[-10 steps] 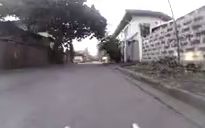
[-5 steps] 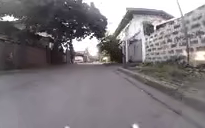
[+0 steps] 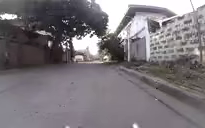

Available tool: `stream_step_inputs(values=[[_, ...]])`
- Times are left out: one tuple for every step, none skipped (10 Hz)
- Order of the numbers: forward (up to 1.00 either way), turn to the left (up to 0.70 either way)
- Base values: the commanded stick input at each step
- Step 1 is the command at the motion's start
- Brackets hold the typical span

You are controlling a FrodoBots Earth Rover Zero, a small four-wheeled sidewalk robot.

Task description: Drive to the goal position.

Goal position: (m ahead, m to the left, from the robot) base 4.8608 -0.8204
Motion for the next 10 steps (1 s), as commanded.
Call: stream_step_inputs(values=[[1.0,0.0],[1.0,0.0],[1.0,0.0],[1.0,0.0],[1.0,0.0],[1.0,0.0],[1.0,0.0],[1.0,0.0],[1.0,0.0],[1.0,0.0]])
